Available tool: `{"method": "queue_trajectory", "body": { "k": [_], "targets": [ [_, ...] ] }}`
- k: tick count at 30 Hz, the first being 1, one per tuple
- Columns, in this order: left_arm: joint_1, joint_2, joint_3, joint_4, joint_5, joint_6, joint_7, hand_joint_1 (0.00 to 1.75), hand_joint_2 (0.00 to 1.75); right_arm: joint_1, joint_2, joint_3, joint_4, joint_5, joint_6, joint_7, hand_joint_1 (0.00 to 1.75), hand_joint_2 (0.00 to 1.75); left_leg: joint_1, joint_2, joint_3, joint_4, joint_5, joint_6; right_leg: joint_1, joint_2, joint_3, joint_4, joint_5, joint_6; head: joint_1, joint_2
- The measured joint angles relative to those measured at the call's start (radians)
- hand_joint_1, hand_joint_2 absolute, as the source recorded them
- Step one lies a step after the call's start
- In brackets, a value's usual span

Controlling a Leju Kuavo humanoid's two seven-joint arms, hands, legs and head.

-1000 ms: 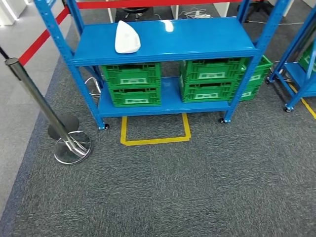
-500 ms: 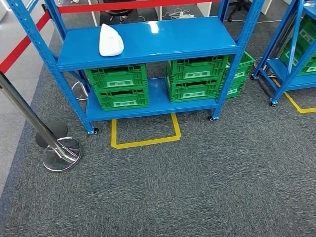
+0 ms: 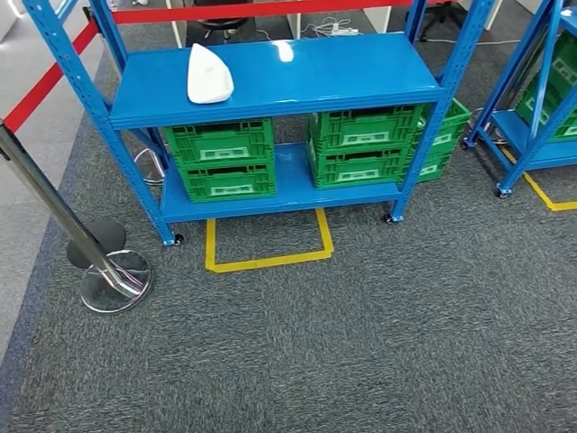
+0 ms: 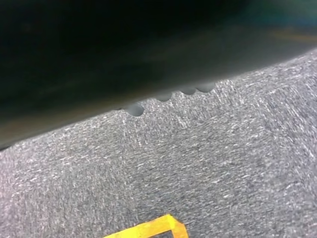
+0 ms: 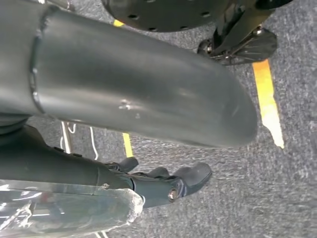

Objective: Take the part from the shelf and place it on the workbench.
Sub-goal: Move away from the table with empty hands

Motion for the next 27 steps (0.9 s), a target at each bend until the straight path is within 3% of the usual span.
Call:
{"method": "queue_trajectory", "body": {
  "k": [4,5,7,8,9,10,12,13,15,18,20,23,24,25,26,27],
  "targets": [
    [-0.003,0.002,0.000,0.004,0.000,0.000,-0.001,0.00,0.00,0.005,0.000,-0.002,0.000,0.003,0.002,-0.001,0.00,0.00,0.002,0.001,-0.010,0.028,-0.023,-0.019,-0.001,0.004,0.011,-0.009,-0.006,-0.023,-0.005,0.000],
    [-0.004,0.003,0.000,0.005,0.000,0.000,-0.002,0.00,0.00,0.004,0.000,-0.002,0.000,0.004,0.002,-0.001,0.00,0.00,0.003,0.000,-0.030,0.070,-0.044,-0.022,-0.001,0.003,0.016,-0.011,-0.008,-0.028,-0.007,0.000],
    [-0.003,0.003,0.000,0.007,0.000,0.000,-0.003,0.00,0.00,0.002,0.000,-0.002,0.000,0.005,0.003,-0.001,0.00,0.00,0.004,-0.001,-0.106,0.203,-0.095,-0.026,0.001,0.003,0.025,-0.011,-0.018,-0.037,-0.010,0.000],
    [-0.002,0.004,0.000,0.008,0.000,0.000,-0.003,0.00,0.00,0.002,0.000,-0.003,0.000,0.005,0.003,-0.001,0.00,0.00,0.004,-0.001,-0.144,0.262,-0.107,-0.026,0.003,0.004,0.032,-0.011,-0.024,-0.039,-0.009,0.000],
    [-0.001,0.004,0.000,0.009,0.000,0.000,-0.003,0.00,0.00,0.003,0.000,-0.003,0.000,0.006,0.003,-0.001,0.00,0.00,0.004,-0.001,-0.171,0.294,-0.101,-0.024,0.005,0.006,0.041,-0.011,-0.031,-0.041,-0.009,0.000],
    [0.001,0.004,0.000,0.010,0.000,0.000,-0.003,0.00,0.00,0.003,0.000,-0.004,0.000,0.006,0.003,-0.001,0.00,0.00,0.003,-0.001,-0.180,0.288,-0.073,-0.021,0.007,0.008,0.051,-0.011,-0.039,-0.041,-0.009,0.000],
    [0.003,0.004,0.000,0.011,0.000,0.000,-0.003,0.00,0.00,0.004,0.000,-0.004,0.000,0.006,0.003,-0.001,0.00,0.00,0.001,-0.003,-0.153,0.188,0.020,-0.009,0.009,0.012,0.071,-0.012,-0.058,-0.039,-0.009,0.000],
    [0.003,0.006,0.000,0.011,-0.001,0.000,-0.003,0.00,0.00,0.003,0.000,-0.004,0.000,0.006,0.004,-0.001,0.00,0.00,-0.003,-0.003,-0.131,0.131,0.049,-0.002,0.011,0.014,0.080,-0.013,-0.070,-0.036,-0.008,0.000],
    [0.000,0.008,0.000,0.012,-0.001,-0.001,-0.003,0.00,0.00,0.001,0.000,-0.004,0.000,0.007,0.005,-0.002,0.00,0.00,-0.010,-0.004,-0.099,0.058,0.054,0.009,0.011,0.014,0.094,-0.016,-0.085,-0.026,-0.007,0.000],
    [0.001,0.011,0.000,0.013,-0.001,-0.003,-0.004,0.00,0.00,0.000,0.001,-0.002,0.000,0.009,0.006,-0.002,0.00,0.00,-0.012,-0.006,-0.070,0.023,0.033,0.023,0.007,0.012,0.114,-0.009,-0.083,-0.009,-0.008,0.000],
    [0.002,0.013,0.000,0.014,-0.001,-0.003,-0.004,0.00,0.00,-0.003,0.001,-0.002,0.000,0.009,0.006,-0.003,0.00,0.00,-0.007,-0.008,-0.041,0.013,0.023,0.031,0.006,0.010,0.081,0.060,-0.092,-0.001,-0.005,0.000],
    [0.001,0.013,0.000,0.015,-0.001,-0.003,-0.004,0.00,0.00,-0.003,0.000,-0.003,0.000,0.011,0.006,-0.004,0.00,0.00,-0.004,-0.008,-0.006,0.011,-0.008,0.035,0.003,0.010,-0.059,0.239,-0.141,0.011,-0.001,0.000],
    [0.001,0.013,0.000,0.016,-0.001,-0.003,-0.004,0.00,0.00,-0.001,0.000,-0.003,0.000,0.011,0.007,-0.005,0.00,0.00,-0.003,-0.009,0.009,0.011,-0.021,0.034,0.002,0.010,-0.099,0.267,-0.158,0.014,-0.001,0.000],
    [0.002,0.012,0.000,0.017,-0.001,-0.003,-0.004,0.00,0.00,0.000,0.000,-0.003,0.000,0.012,0.007,-0.006,0.00,0.00,-0.002,-0.010,0.027,0.011,-0.036,0.032,0.001,0.009,-0.125,0.264,-0.163,0.015,-0.001,0.000],
    [0.003,0.012,0.000,0.018,-0.001,-0.003,-0.004,0.00,0.00,0.001,0.000,-0.004,0.000,0.012,0.007,-0.007,0.00,0.00,0.000,-0.011,0.048,0.011,-0.052,0.029,0.000,0.009,-0.138,0.234,-0.147,0.016,-0.001,0.000],
    [0.004,0.012,0.000,0.019,-0.001,-0.002,-0.004,0.00,0.00,0.002,0.000,-0.004,0.000,0.012,0.007,-0.008,0.00,0.00,0.002,-0.011,0.067,0.010,-0.070,0.025,0.000,0.006,-0.141,0.185,-0.102,0.016,-0.001,0.000]
  ]
}}
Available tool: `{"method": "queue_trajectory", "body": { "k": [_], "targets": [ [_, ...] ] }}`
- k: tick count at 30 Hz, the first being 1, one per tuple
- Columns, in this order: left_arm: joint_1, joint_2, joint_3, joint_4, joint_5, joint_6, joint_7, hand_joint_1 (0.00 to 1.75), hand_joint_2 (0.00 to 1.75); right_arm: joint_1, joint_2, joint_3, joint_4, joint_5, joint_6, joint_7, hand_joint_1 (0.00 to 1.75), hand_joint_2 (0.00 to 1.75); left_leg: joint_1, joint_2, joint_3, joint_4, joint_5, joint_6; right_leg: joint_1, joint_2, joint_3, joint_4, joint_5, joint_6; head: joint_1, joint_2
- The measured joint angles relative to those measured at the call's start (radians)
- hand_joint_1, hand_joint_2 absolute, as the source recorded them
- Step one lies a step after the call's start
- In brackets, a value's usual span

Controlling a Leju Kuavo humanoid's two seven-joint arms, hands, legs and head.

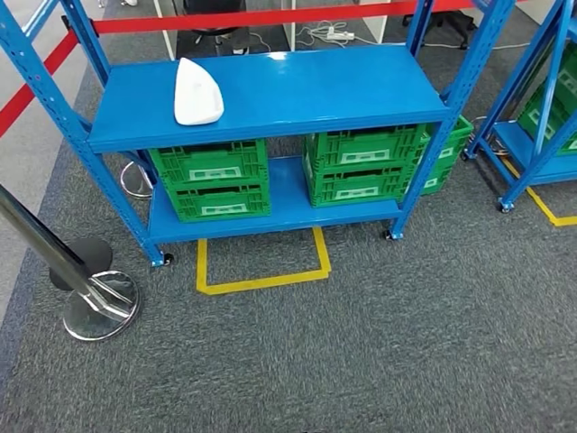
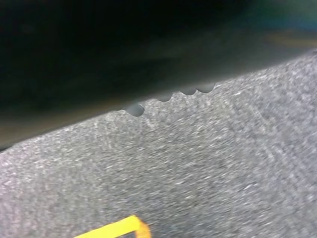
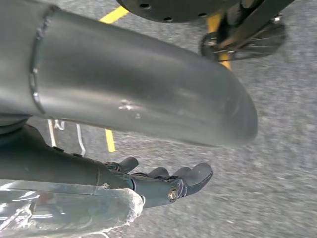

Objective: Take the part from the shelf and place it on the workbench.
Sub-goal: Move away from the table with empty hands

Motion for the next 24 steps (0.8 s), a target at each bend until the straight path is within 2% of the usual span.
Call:
{"method": "queue_trajectory", "body": {
  "k": [1,2,3,4,6,7,8,9,10,11,13,14,15,17,18,19,21,22,23,24],
  "targets": [
    [-0.001,0.000,0.000,0.000,0.000,0.001,0.000,0.00,0.00,0.001,0.000,-0.001,0.001,0.000,0.000,-0.001,0.00,0.00,0.001,0.000,0.019,0.000,-0.018,-0.005,0.000,-0.005,-0.002,-0.051,0.064,-0.001,0.002,0.000],
    [-0.002,0.001,0.000,0.001,0.000,0.001,0.000,0.00,0.00,0.000,0.000,-0.001,0.001,0.000,0.001,-0.001,0.00,0.00,0.000,0.000,0.032,-0.003,-0.032,-0.011,0.001,-0.009,0.000,-0.090,0.113,-0.006,0.004,0.000],
    [-0.003,0.001,0.000,0.001,0.000,0.002,-0.001,0.00,0.00,0.000,0.000,-0.002,0.002,0.000,0.002,-0.001,0.00,0.00,0.000,0.001,0.042,-0.010,-0.042,-0.017,0.003,-0.010,0.002,-0.114,0.150,-0.012,0.004,0.000],
    [-0.006,0.002,0.000,0.002,0.000,0.002,-0.001,0.00,0.00,-0.001,0.000,-0.002,0.003,0.000,0.002,-0.002,0.00,0.00,-0.001,0.001,0.051,-0.015,-0.045,-0.024,0.005,-0.010,0.005,-0.125,0.161,-0.021,0.004,0.000],
    [-0.009,0.002,0.000,0.002,0.000,0.002,-0.001,0.00,0.00,-0.001,0.000,-0.003,0.003,0.001,0.003,-0.003,0.00,0.00,0.000,0.001,0.051,0.005,-0.026,-0.035,0.004,-0.004,0.029,-0.137,0.146,-0.037,0.000,0.000],
    [-0.011,0.002,0.000,0.002,0.000,0.002,-0.001,0.00,0.00,0.000,0.000,-0.004,0.004,0.002,0.003,-0.003,0.00,0.00,0.001,0.001,0.035,0.046,-0.006,-0.039,0.003,-0.002,0.048,-0.147,0.137,-0.043,0.001,0.000],
    [-0.012,0.002,0.000,0.003,0.000,0.002,-0.001,0.00,0.00,0.000,-0.001,-0.005,0.004,0.002,0.003,-0.004,0.00,0.00,0.001,0.001,0.003,0.106,0.009,-0.042,0.002,-0.001,0.070,-0.156,0.127,-0.048,0.000,0.000],
    [-0.012,0.002,0.000,0.004,0.000,0.002,-0.001,0.00,0.00,-0.001,-0.001,-0.006,0.004,0.002,0.003,-0.004,0.00,0.00,0.002,0.001,-0.040,0.171,0.010,-0.044,0.002,-0.001,0.093,-0.165,0.116,-0.052,0.001,0.000],
    [-0.012,0.002,0.000,0.004,0.000,0.002,-0.001,0.00,0.00,-0.001,-0.001,-0.006,0.004,0.002,0.003,-0.004,0.00,0.00,0.001,0.001,-0.089,0.227,-0.011,-0.046,0.003,0.000,0.115,-0.173,0.103,-0.054,0.001,0.000],
    [-0.010,0.002,0.000,0.005,0.000,0.002,-0.001,0.00,0.00,-0.002,-0.001,-0.006,0.004,0.002,0.003,-0.004,0.00,0.00,0.001,0.001,-0.135,0.265,-0.051,-0.048,0.004,0.002,0.137,-0.179,0.090,-0.056,0.001,0.000],
    [-0.006,0.002,0.000,0.005,0.000,0.002,-0.001,0.00,0.00,-0.001,-0.001,-0.008,0.004,0.002,0.003,-0.004,0.00,0.00,0.001,0.001,-0.202,0.279,-0.131,-0.046,0.007,0.008,0.181,-0.185,0.059,-0.057,0.000,0.000],
    [-0.005,0.002,0.000,0.006,0.000,0.002,-0.001,0.00,0.00,0.000,-0.001,-0.008,0.004,0.002,0.003,-0.004,0.00,0.00,0.001,0.000,-0.221,0.260,-0.139,-0.042,0.008,0.011,0.202,-0.186,0.042,-0.057,0.000,0.000],
    [-0.003,0.002,0.000,0.006,0.000,0.002,-0.001,0.00,0.00,0.000,-0.001,-0.009,0.004,0.002,0.003,-0.004,0.00,0.00,-0.001,0.000,-0.233,0.225,-0.106,-0.035,0.010,0.012,0.224,-0.187,0.024,-0.056,0.000,0.000],
    [-0.001,0.004,0.000,0.008,0.000,0.002,-0.001,0.00,0.00,-0.002,0.000,-0.010,0.004,0.002,0.003,-0.004,0.00,0.00,-0.011,-0.002,-0.244,0.135,0.040,-0.017,0.013,0.015,0.261,-0.188,-0.012,-0.054,0.001,0.000],
    [0.001,0.005,0.000,0.008,0.000,0.002,-0.001,0.00,0.00,-0.003,0.000,-0.010,0.005,0.002,0.003,-0.003,0.00,0.00,-0.017,-0.003,-0.244,0.102,0.101,-0.012,0.013,0.017,0.277,-0.192,-0.029,-0.050,0.002,0.000],
    [0.001,0.007,0.000,0.008,0.000,0.002,-0.001,0.00,0.00,-0.005,0.001,-0.010,0.005,0.002,0.004,-0.003,0.00,0.00,-0.022,-0.005,-0.241,0.081,0.134,-0.008,0.013,0.019,0.292,-0.192,-0.037,-0.045,0.002,0.000],
    [-0.001,0.008,0.000,0.008,0.000,0.003,-0.001,0.00,0.00,-0.008,0.002,-0.009,0.005,0.003,0.004,-0.004,0.00,0.00,-0.027,-0.008,-0.216,0.063,0.128,-0.001,0.010,0.019,0.304,-0.173,-0.030,-0.031,0.001,0.000],
    [-0.002,0.008,0.000,0.008,0.000,0.003,-0.001,0.00,0.00,-0.009,0.002,-0.009,0.005,0.003,0.004,-0.004,0.00,0.00,-0.025,-0.008,-0.197,0.052,0.123,0.006,0.009,0.016,0.292,-0.133,-0.012,-0.025,0.001,0.000],
    [-0.004,0.009,0.000,0.008,0.000,0.003,-0.001,0.00,0.00,-0.011,0.002,-0.008,0.006,0.003,0.004,-0.004,0.00,0.00,-0.024,-0.007,-0.177,0.045,0.116,0.012,0.008,0.013,0.261,-0.078,0.003,-0.021,0.002,0.000],
    [-0.005,0.009,0.000,0.008,0.000,0.004,-0.001,0.00,0.00,-0.013,0.002,-0.008,0.006,0.003,0.004,-0.005,0.00,0.00,-0.021,-0.007,-0.158,0.039,0.106,0.015,0.008,0.010,0.217,-0.013,0.007,-0.018,0.002,0.000]
  ]
}}
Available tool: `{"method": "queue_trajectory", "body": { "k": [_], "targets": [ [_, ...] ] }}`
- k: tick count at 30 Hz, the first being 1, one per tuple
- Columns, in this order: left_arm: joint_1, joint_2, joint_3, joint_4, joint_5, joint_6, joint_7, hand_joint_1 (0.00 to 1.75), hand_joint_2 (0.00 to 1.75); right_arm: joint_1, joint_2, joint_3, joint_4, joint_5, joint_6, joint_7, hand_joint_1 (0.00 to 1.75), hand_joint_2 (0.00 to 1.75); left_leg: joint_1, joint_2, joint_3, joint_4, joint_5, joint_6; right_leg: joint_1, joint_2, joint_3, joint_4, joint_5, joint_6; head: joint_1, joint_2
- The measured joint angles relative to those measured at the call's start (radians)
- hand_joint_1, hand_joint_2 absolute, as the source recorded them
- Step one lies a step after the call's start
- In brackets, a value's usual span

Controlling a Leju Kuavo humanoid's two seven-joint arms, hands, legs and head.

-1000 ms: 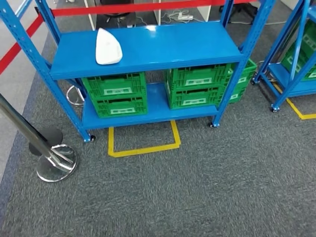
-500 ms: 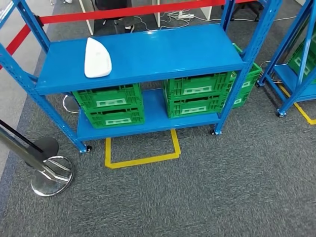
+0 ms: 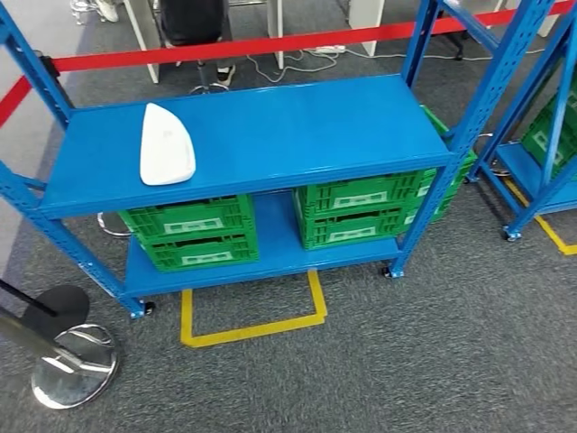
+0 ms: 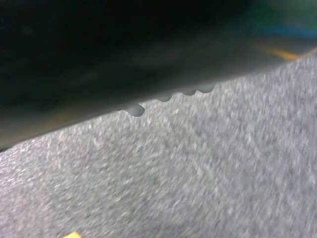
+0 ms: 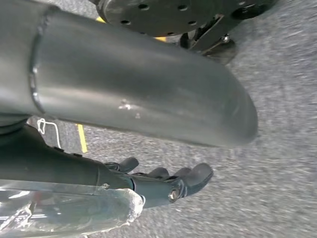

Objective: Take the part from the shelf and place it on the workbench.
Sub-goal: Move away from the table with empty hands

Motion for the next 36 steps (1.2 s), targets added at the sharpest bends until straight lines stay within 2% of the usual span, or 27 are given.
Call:
{"method": "queue_trajectory", "body": {
  "k": [1,2,4,5,6,7,9,10,12,13,14,15,16,18,19,20,21,23,24,25,28,30,31,33,34,35,36],
  "targets": [
    [-0.001,0.001,0.000,0.000,0.000,0.000,0.000,0.00,0.00,-0.001,0.000,0.000,0.000,0.000,0.000,0.000,0.00,0.00,0.001,0.000,0.016,-0.002,-0.013,0.002,0.000,-0.002,-0.047,0.058,-0.013,0.002,0.001,0.000],
    [-0.001,0.000,0.000,0.000,0.000,0.001,0.000,0.00,0.00,0.000,0.000,0.000,0.000,0.000,0.000,0.000,0.00,0.00,0.003,-0.001,0.033,-0.003,-0.028,0.003,-0.001,-0.002,-0.093,0.097,-0.048,0.005,0.001,0.000],
    [0.001,-0.002,0.000,0.000,0.000,0.000,0.000,0.00,0.00,0.003,0.000,-0.001,0.000,0.000,0.000,0.001,0.00,0.00,0.007,-0.005,0.073,-0.004,-0.063,0.001,-0.002,-0.003,-0.166,0.114,-0.142,0.010,0.002,0.000],
    [0.001,-0.003,0.000,0.000,0.000,0.000,0.000,0.00,0.00,0.004,-0.001,-0.001,0.000,0.000,0.000,0.001,0.00,0.00,0.010,-0.007,0.097,-0.004,-0.082,-0.001,-0.002,-0.003,-0.191,0.094,-0.165,0.013,0.002,0.000],
    [0.002,-0.004,0.000,0.000,0.000,0.000,0.000,0.00,0.00,0.004,-0.001,-0.001,0.000,0.000,0.000,0.001,0.00,0.00,0.013,-0.008,0.122,-0.004,-0.102,-0.004,-0.002,-0.004,-0.209,0.061,-0.151,0.016,0.002,0.000],
    [0.002,-0.004,0.000,0.000,0.000,0.000,0.000,0.00,0.00,0.006,-0.001,-0.001,0.000,0.000,0.000,0.001,0.00,0.00,0.015,-0.008,0.144,-0.005,-0.122,-0.008,-0.002,-0.006,-0.220,0.017,-0.084,0.018,0.003,0.000],
    [0.000,-0.004,0.000,0.001,0.000,0.001,0.000,0.00,0.00,0.009,-0.001,-0.002,0.002,0.000,0.001,0.001,0.00,0.00,0.015,-0.009,0.182,-0.010,-0.159,-0.019,0.000,-0.013,-0.223,-0.055,0.071,0.011,0.004,0.000],
    [-0.001,-0.003,0.000,0.001,0.000,0.001,0.000,0.00,0.00,0.010,-0.001,-0.002,0.003,0.000,0.001,0.001,0.00,0.00,0.014,-0.009,0.200,-0.018,-0.168,-0.026,0.001,-0.015,-0.217,-0.075,0.122,0.002,0.003,0.000],
    [-0.005,-0.003,0.000,0.001,0.000,0.001,0.000,0.00,0.00,0.009,-0.001,-0.002,0.004,0.000,0.002,0.001,0.00,0.00,0.013,-0.009,0.217,-0.017,-0.151,-0.041,0.001,-0.009,-0.184,-0.100,0.127,-0.014,0.001,0.000],
    [-0.005,-0.003,0.000,0.001,0.000,0.001,0.000,0.00,0.00,0.009,-0.001,-0.003,0.004,0.000,0.002,0.001,0.00,0.00,0.013,-0.007,0.211,0.007,-0.128,-0.048,-0.001,-0.008,-0.166,-0.117,0.126,-0.020,0.001,0.000],
    [-0.006,-0.003,0.000,0.001,0.000,0.001,0.000,0.00,0.00,0.010,-0.001,-0.003,0.004,0.000,0.002,0.001,0.00,0.00,0.014,-0.006,0.188,0.049,-0.111,-0.052,-0.002,-0.007,-0.145,-0.133,0.122,-0.026,-0.001,0.000],
    [-0.007,-0.002,0.000,0.001,0.000,0.002,0.000,0.00,0.00,0.010,-0.001,-0.004,0.004,0.000,0.002,0.001,0.00,0.00,0.015,-0.005,0.154,0.100,-0.110,-0.056,-0.004,-0.007,-0.127,-0.145,0.117,-0.031,-0.002,0.000],
    [-0.007,-0.002,0.000,0.001,0.000,0.003,0.000,0.00,0.00,0.010,-0.001,-0.004,0.004,0.000,0.002,0.001,0.00,0.00,0.016,-0.004,0.113,0.151,-0.128,-0.059,-0.003,-0.008,-0.113,-0.154,0.109,-0.035,-0.004,0.000],
    [-0.007,-0.002,0.000,0.002,0.000,0.006,0.000,0.00,0.00,0.011,-0.001,-0.004,0.003,-0.002,0.002,0.002,0.00,0.00,0.019,-0.003,0.038,0.214,-0.200,-0.063,-0.003,-0.007,-0.085,-0.162,0.091,-0.038,-0.005,0.000],
    [-0.006,-0.002,0.000,0.002,0.000,0.007,0.000,0.00,0.00,0.012,-0.001,-0.004,0.003,-0.002,0.002,0.003,0.00,0.00,0.019,-0.003,0.012,0.221,-0.226,-0.064,-0.003,-0.006,-0.070,-0.164,0.081,-0.039,-0.005,0.000],
    [-0.005,-0.002,0.000,0.003,0.000,0.008,0.000,0.00,0.00,0.013,-0.001,-0.005,0.003,-0.002,0.002,0.003,0.00,0.00,0.020,-0.003,-0.002,0.208,-0.230,-0.062,-0.003,-0.006,-0.056,-0.165,0.071,-0.038,-0.005,0.000],
    [-0.004,-0.002,0.000,0.003,0.001,0.010,0.002,0.00,0.00,0.013,-0.001,-0.005,0.003,-0.003,0.002,0.004,0.00,0.00,0.020,-0.003,-0.007,0.175,-0.204,-0.060,-0.003,-0.006,-0.042,-0.165,0.060,-0.037,-0.005,0.000],
    [-0.004,-0.002,0.000,0.004,0.002,0.020,0.008,0.00,0.00,0.012,-0.001,-0.005,0.004,-0.004,0.000,0.004,0.00,0.00,0.017,-0.001,-0.005,0.079,-0.097,-0.053,-0.003,-0.006,-0.016,-0.165,0.039,-0.032,-0.008,0.000],
    [-0.004,-0.003,0.001,0.004,0.003,0.028,0.013,0.00,0.00,0.012,-0.001,-0.005,0.004,-0.006,-0.001,0.005,0.00,0.00,0.016,0.000,-0.003,0.044,-0.062,-0.050,-0.001,-0.005,-0.007,-0.165,0.029,-0.028,-0.009,0.000],
    [-0.004,-0.004,0.001,0.004,0.004,0.036,0.017,0.00,0.00,0.012,-0.001,-0.004,0.003,-0.009,-0.002,0.007,0.00,0.00,0.014,0.001,-0.002,0.024,-0.040,-0.047,0.000,-0.003,-0.002,-0.165,0.020,-0.022,-0.011,0.000],
    [-0.005,-0.009,0.002,0.003,0.005,0.058,0.022,0.00,0.00,0.012,-0.001,0.002,0.003,-0.021,0.003,0.021,0.00,0.00,0.013,0.000,0.006,0.008,-0.014,-0.035,0.000,-0.001,0.007,-0.165,0.001,-0.004,-0.012,0.000],
    [-0.008,-0.011,0.002,0.004,0.005,0.068,0.023,0.00,0.00,0.011,-0.001,0.006,0.002,-0.023,0.005,0.033,0.00,0.00,0.016,0.001,0.015,-0.004,-0.003,-0.025,0.000,-0.003,-0.011,-0.121,-0.028,0.004,-0.011,0.000],
    [-0.009,-0.012,0.002,0.004,0.005,0.072,0.024,0.00,0.00,0.011,-0.001,0.008,0.002,-0.023,0.006,0.039,0.00,0.00,0.017,0.002,0.018,-0.007,-0.004,-0.021,0.000,-0.004,-0.039,-0.070,-0.054,0.006,-0.012,0.000],
    [-0.012,-0.014,0.002,0.004,0.005,0.077,0.025,0.00,0.00,0.011,-0.001,0.009,0.003,-0.024,0.006,0.051,0.00,0.00,0.016,0.002,0.023,-0.007,-0.014,-0.015,0.000,-0.005,-0.121,0.057,-0.101,0.011,-0.011,0.000],
    [-0.012,-0.015,0.002,0.004,0.004,0.078,0.025,0.00,0.00,0.012,-0.001,0.009,0.003,-0.024,0.008,0.056,0.00,0.00,0.016,0.002,0.028,-0.007,-0.020,-0.014,0.000,-0.005,-0.154,0.098,-0.103,0.012,-0.011,0.000],
    [-0.011,-0.015,0.002,0.005,0.004,0.079,0.025,0.00,0.00,0.012,-0.001,0.009,0.003,-0.024,0.009,0.060,0.00,0.00,0.016,0.001,0.035,-0.007,-0.027,-0.014,0.000,-0.005,-0.172,0.104,-0.082,0.013,-0.011,0.000],
    [-0.011,-0.016,0.002,0.006,0.004,0.080,0.026,0.00,0.00,0.012,-0.001,0.009,0.003,-0.024,0.010,0.063,0.00,0.00,0.016,0.000,0.045,-0.007,-0.034,-0.015,0.000,-0.005,-0.170,0.072,-0.042,0.012,-0.011,0.000]
  ]
}}
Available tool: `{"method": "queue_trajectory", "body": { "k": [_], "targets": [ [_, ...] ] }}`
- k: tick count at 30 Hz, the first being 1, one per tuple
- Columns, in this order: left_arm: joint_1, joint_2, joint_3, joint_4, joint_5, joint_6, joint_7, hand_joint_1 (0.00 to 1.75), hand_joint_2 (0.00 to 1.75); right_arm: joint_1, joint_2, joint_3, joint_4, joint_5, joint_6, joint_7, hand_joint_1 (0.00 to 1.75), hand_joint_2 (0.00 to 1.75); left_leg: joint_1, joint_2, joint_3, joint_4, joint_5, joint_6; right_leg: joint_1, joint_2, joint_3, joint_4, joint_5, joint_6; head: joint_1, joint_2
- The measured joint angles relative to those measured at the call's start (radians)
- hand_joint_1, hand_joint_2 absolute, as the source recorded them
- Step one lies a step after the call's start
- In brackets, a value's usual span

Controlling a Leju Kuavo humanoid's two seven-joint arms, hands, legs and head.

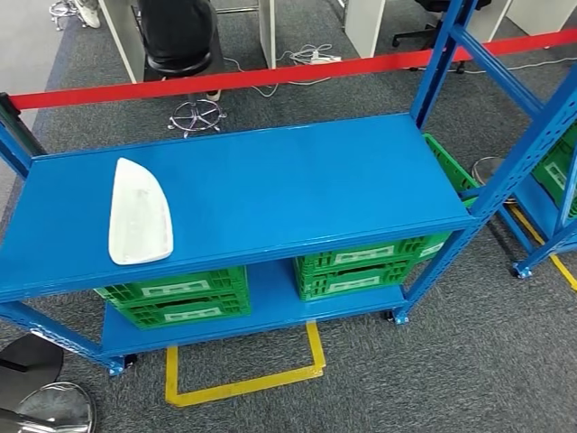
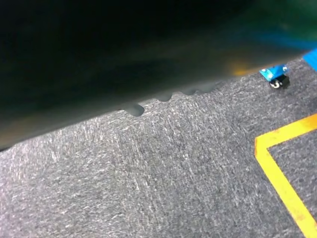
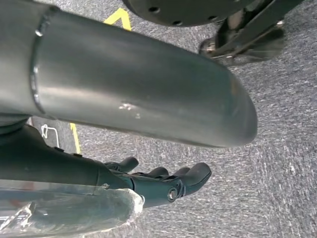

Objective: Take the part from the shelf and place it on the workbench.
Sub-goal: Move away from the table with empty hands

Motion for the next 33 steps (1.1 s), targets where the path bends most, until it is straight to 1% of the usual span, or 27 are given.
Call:
{"method": "queue_trajectory", "body": {
  "k": [1,2,3,4,7,8,9,10,12,13,14,15,17,18,19,20,23,24,25,26,27,28,29,30,31,32,33],
  "targets": [
    [0.000,0.000,0.000,0.000,0.000,0.000,0.000,0.00,0.00,0.000,0.000,0.000,0.000,0.000,0.001,0.002,0.00,0.00,0.000,-0.001,0.011,0.000,-0.008,-0.002,0.000,0.000,0.016,-0.059,0.050,-0.001,0.000,0.000],
    [0.000,-0.001,0.000,0.001,0.000,0.001,0.001,0.00,0.00,0.000,0.000,0.000,0.000,0.000,0.002,0.003,0.00,0.00,-0.001,-0.001,0.021,0.000,-0.017,-0.006,0.001,0.000,0.034,-0.117,0.088,-0.004,0.000,0.000],
    [-0.002,-0.001,0.000,0.001,0.000,0.001,0.001,0.00,0.00,-0.001,0.000,0.000,0.000,0.000,0.002,0.003,0.00,0.00,-0.003,-0.002,0.028,0.002,-0.025,-0.010,0.001,0.000,0.054,-0.164,0.111,-0.008,0.000,0.000],
    [-0.003,-0.001,0.000,0.002,0.000,0.002,0.001,0.00,0.00,-0.001,0.000,0.001,0.000,0.000,0.003,0.004,0.00,0.00,-0.004,-0.003,0.031,0.002,-0.029,-0.016,0.002,0.000,0.066,-0.192,0.120,-0.012,-0.001,0.000],
    [-0.006,-0.001,0.000,0.003,-0.001,0.003,0.001,0.00,0.00,0.001,0.000,0.001,0.001,-0.001,0.005,0.012,0.00,0.00,-0.004,-0.004,0.033,-0.001,-0.034,-0.028,0.002,0.002,0.076,-0.209,0.117,-0.025,-0.005,0.000],
    [-0.006,0.000,0.000,0.004,-0.001,0.004,0.001,0.00,0.00,0.002,0.000,0.001,0.001,-0.001,0.006,0.015,0.00,0.00,-0.004,-0.003,0.031,0.006,-0.041,-0.033,-0.001,0.001,0.079,-0.214,0.118,-0.029,-0.007,0.000],
    [-0.007,0.000,0.000,0.004,-0.001,0.005,0.001,0.00,0.00,0.002,0.000,0.001,0.001,-0.001,0.009,0.018,0.00,0.00,-0.004,-0.002,0.021,0.029,-0.057,-0.037,-0.003,0.000,0.083,-0.219,0.118,-0.033,-0.010,0.000],
    [-0.007,0.000,0.000,0.005,-0.001,0.005,0.001,0.00,0.00,0.001,0.000,0.001,0.001,-0.001,0.011,0.021,0.00,0.00,-0.002,-0.001,-0.001,0.075,-0.082,-0.042,-0.005,-0.002,0.088,-0.224,0.118,-0.037,-0.013,0.000],
    [-0.008,0.001,0.000,0.008,-0.002,0.006,0.001,0.00,0.00,0.000,0.000,0.001,0.001,-0.001,0.016,0.025,0.00,0.00,0.002,0.000,-0.070,0.200,-0.132,-0.050,-0.005,-0.005,0.092,-0.226,0.115,-0.042,-0.017,0.000],
    [-0.008,0.001,0.000,0.009,-0.002,0.006,0.001,0.00,0.00,0.001,0.000,0.000,0.001,0.000,0.017,0.027,0.00,0.00,0.003,0.000,-0.101,0.247,-0.140,-0.052,-0.004,-0.006,0.094,-0.226,0.112,-0.044,-0.018,0.000],
    [-0.007,0.001,0.000,0.011,-0.002,0.006,0.001,0.00,0.00,0.001,0.000,0.000,0.001,0.000,0.018,0.029,0.00,0.00,0.005,0.000,-0.115,0.261,-0.128,-0.052,-0.004,-0.006,0.097,-0.226,0.110,-0.045,-0.018,0.000],
    [-0.007,0.002,0.000,0.012,-0.003,0.006,0.001,0.00,0.00,0.001,0.000,0.000,0.001,-0.001,0.018,0.030,0.00,0.00,0.006,0.001,-0.113,0.240,-0.097,-0.052,-0.004,-0.006,0.102,-0.226,0.107,-0.045,-0.018,0.000],
    [-0.007,0.003,0.000,0.014,-0.003,0.007,0.001,0.00,0.00,0.001,0.000,0.000,0.001,-0.001,0.020,0.032,0.00,0.00,0.007,0.001,-0.070,0.128,-0.015,-0.047,-0.004,-0.004,0.109,-0.227,0.100,-0.041,-0.018,0.000],
    [-0.008,0.004,0.000,0.015,-0.003,0.008,0.002,0.00,0.00,0.001,0.000,0.001,0.001,-0.001,0.020,0.033,0.00,0.00,0.005,0.001,-0.047,0.072,0.010,-0.044,-0.003,-0.004,0.112,-0.226,0.096,-0.037,-0.018,0.000],
    [-0.010,0.004,-0.001,0.015,-0.003,0.009,0.002,0.00,0.00,0.001,0.000,0.001,0.001,-0.001,0.021,0.034,0.00,0.00,0.003,0.001,-0.031,0.034,0.019,-0.040,-0.002,-0.004,0.112,-0.227,0.093,-0.032,-0.019,0.000],
    [-0.011,0.005,-0.001,0.016,-0.003,0.010,0.002,0.00,0.00,0.001,0.000,0.001,0.001,-0.001,0.022,0.036,0.00,0.00,0.001,0.002,-0.023,0.016,0.016,-0.036,-0.001,-0.005,0.110,-0.228,0.091,-0.026,-0.018,0.000],
    [-0.011,0.006,-0.001,0.018,-0.003,0.014,0.003,0.00,0.00,0.001,0.000,0.002,0.000,-0.002,0.025,0.042,0.00,0.00,0.001,0.002,-0.014,-0.005,0.013,-0.020,-0.001,-0.007,0.113,-0.231,0.085,-0.009,-0.018,0.000],
    [-0.011,0.007,-0.001,0.018,-0.002,0.015,0.003,0.00,0.00,0.001,0.000,0.002,0.000,-0.003,0.026,0.043,0.00,0.00,0.003,0.002,-0.010,-0.011,0.015,-0.014,-0.001,-0.007,0.108,-0.213,0.071,-0.004,-0.017,0.000],
    [-0.012,0.007,-0.001,0.019,-0.002,0.018,0.004,0.00,0.44,0.001,0.000,0.002,-0.001,-0.003,0.028,0.045,0.00,0.00,0.005,0.003,-0.006,-0.016,0.016,-0.010,-0.001,-0.007,0.090,-0.172,0.046,-0.001,-0.015,0.000],
    [-0.013,0.007,-0.001,0.019,-0.001,0.021,0.004,0.00,0.87,0.001,0.000,0.002,-0.001,-0.003,0.031,0.047,0.00,0.00,0.005,0.003,-0.004,-0.017,0.015,-0.006,-0.001,-0.007,0.060,-0.111,0.014,0.002,-0.014,0.000],
    [-0.014,0.007,-0.001,0.020,0.000,0.024,0.005,0.00,1.31,0.001,0.000,0.002,-0.001,-0.003,0.033,0.049,0.00,0.00,0.004,0.004,-0.003,-0.017,0.014,-0.003,-0.002,-0.007,0.022,-0.042,-0.016,0.004,-0.013,0.000],
    [-0.014,0.006,-0.001,0.021,0.001,0.027,0.006,0.00,1.75,0.002,0.000,0.003,-0.001,-0.003,0.036,0.051,0.00,0.00,0.003,0.004,-0.002,-0.017,0.012,-0.001,-0.002,-0.007,-0.011,0.015,-0.034,0.005,-0.013,0.000],
    [-0.014,0.006,-0.001,0.021,0.003,0.030,0.008,0.00,1.75,0.003,0.000,0.003,0.000,-0.003,0.037,0.053,0.00,0.00,0.001,0.005,0.000,-0.016,0.010,0.001,-0.002,-0.007,-0.029,0.041,-0.032,0.005,-0.014,0.000],
    [-0.014,0.006,-0.001,0.021,0.004,0.033,0.009,0.00,1.75,0.003,0.000,0.003,0.000,-0.002,0.039,0.054,0.00,0.00,0.000,0.004,0.003,-0.016,0.007,0.001,-0.002,-0.007,-0.030,0.029,-0.010,0.004,-0.014,0.000],
    [-0.014,0.006,0.000,0.022,0.006,0.034,0.010,0.00,1.75,0.004,0.000,0.003,0.000,-0.001,0.041,0.056,0.00,0.00,0.000,0.004,0.009,-0.016,0.004,0.000,-0.001,-0.007,-0.010,-0.021,0.030,0.001,-0.014,0.000],
    [-0.014,0.006,0.000,0.022,0.006,0.035,0.010,0.00,1.75,0.003,0.000,0.003,0.000,0.000,0.043,0.056,0.00,0.00,-0.001,0.003,0.014,-0.016,0.000,-0.001,-0.001,-0.008,0.020,-0.091,0.071,-0.002,-0.014,0.000],
    [-0.014,0.006,0.000,0.023,0.006,0.036,0.010,0.00,1.75,0.003,0.000,0.003,0.000,0.002,0.045,0.056,0.00,0.00,-0.003,0.003,0.018,-0.014,-0.005,-0.005,0.000,-0.007,0.050,-0.156,0.100,-0.006,-0.013,0.000]
  ]
}}
